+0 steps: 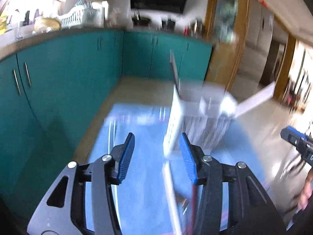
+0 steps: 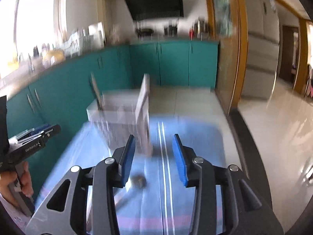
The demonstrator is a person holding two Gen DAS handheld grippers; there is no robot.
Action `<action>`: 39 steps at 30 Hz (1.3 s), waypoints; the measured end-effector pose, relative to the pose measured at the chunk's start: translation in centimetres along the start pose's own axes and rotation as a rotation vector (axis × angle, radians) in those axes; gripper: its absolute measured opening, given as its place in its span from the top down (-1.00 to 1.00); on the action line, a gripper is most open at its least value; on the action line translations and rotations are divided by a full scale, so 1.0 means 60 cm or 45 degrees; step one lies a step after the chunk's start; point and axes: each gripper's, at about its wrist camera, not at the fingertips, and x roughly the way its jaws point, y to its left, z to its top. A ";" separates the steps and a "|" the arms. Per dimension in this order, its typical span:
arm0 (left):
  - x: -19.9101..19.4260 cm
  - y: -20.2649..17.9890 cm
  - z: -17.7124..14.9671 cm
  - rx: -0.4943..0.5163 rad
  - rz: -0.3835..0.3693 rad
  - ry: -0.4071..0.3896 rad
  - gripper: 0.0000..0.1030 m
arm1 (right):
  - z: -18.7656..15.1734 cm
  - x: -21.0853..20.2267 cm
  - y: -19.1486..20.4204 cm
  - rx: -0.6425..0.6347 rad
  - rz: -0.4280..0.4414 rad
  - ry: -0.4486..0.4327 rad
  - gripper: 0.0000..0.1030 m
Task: Organize utensils
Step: 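Open both tools to release the chopsticks and pull back, then lower left tool toward a white chopstick while right tool approaches gold-handled spoon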
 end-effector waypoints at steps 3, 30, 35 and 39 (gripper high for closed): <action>0.033 -0.013 -0.063 0.016 0.013 0.133 0.13 | -0.068 0.075 0.000 0.051 0.037 0.231 0.24; 0.052 -0.002 -0.157 0.047 0.128 0.254 0.18 | -0.144 0.232 0.120 -0.018 0.102 0.524 0.24; 0.047 -0.005 -0.159 0.058 0.129 0.244 0.15 | -0.151 0.221 0.114 -0.025 0.069 0.529 0.25; 0.050 -0.004 -0.164 0.052 0.115 0.261 0.14 | -0.159 0.210 0.091 0.008 0.038 0.528 0.25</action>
